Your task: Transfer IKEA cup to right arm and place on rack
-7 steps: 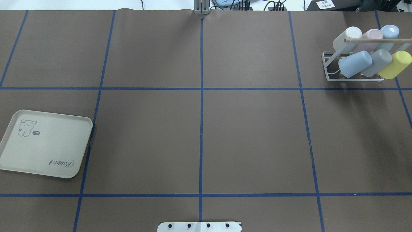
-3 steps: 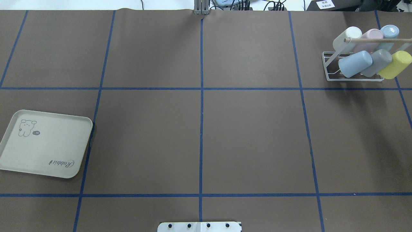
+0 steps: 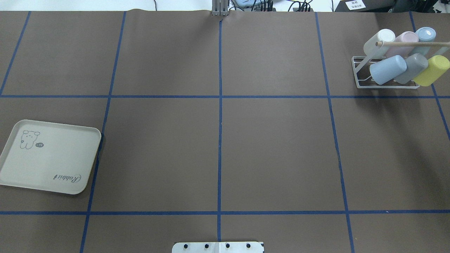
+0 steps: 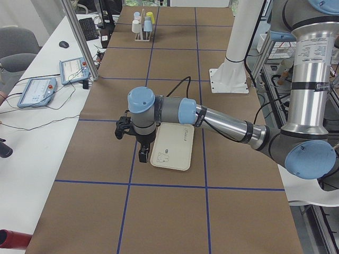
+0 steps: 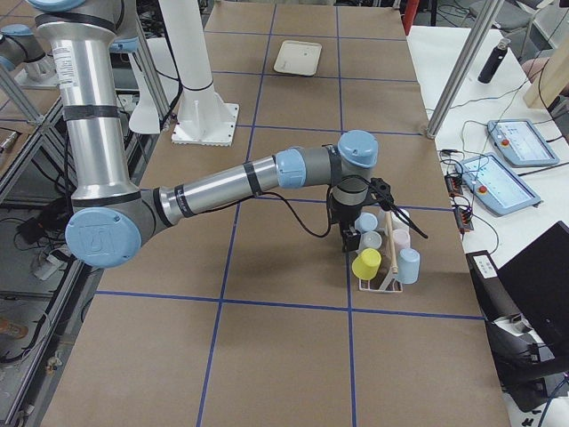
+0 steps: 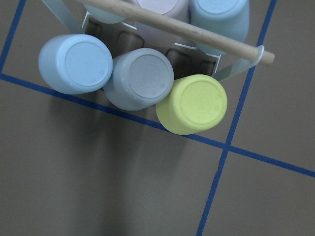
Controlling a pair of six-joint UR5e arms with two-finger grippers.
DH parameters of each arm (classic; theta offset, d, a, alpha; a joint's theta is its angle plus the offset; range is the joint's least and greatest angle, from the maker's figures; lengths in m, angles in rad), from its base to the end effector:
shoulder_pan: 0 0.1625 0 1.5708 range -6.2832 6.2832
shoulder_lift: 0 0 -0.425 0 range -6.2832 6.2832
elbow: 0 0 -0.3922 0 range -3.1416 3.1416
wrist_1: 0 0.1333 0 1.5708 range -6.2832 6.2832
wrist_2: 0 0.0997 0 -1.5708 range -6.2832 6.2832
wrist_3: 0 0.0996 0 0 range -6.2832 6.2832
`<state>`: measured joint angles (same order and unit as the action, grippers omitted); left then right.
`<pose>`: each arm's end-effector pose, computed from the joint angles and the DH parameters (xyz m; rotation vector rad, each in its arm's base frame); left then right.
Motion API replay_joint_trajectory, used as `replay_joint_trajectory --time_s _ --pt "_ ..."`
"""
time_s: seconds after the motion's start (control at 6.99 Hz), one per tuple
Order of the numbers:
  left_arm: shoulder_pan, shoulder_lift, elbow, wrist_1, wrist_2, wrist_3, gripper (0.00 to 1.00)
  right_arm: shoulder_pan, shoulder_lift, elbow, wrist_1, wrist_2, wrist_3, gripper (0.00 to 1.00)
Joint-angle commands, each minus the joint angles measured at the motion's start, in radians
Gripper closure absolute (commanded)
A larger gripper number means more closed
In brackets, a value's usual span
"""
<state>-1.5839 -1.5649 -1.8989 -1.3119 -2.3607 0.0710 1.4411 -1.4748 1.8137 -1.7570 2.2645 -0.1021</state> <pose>-0.0688 -0.4726 0.5270 0.0931 0.7866 0.0798 0.0017 -0.5254 0.5157 0.1374 -0.6965 -0.2750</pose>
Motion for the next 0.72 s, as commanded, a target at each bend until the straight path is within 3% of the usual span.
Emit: replay_joint_trajectory --time_s 0.0,0.57 --pt "0.001 0.019 -0.022 -0.001 -0.002 -0.003 0.0 -0.002 -0.015 0.001 0.022 0.001 0.001 0.0" --pt "0.001 0.02 -0.014 -0.001 -0.044 -0.005 0.0 -0.004 -0.013 -0.002 0.022 0.004 -0.004 0.0"
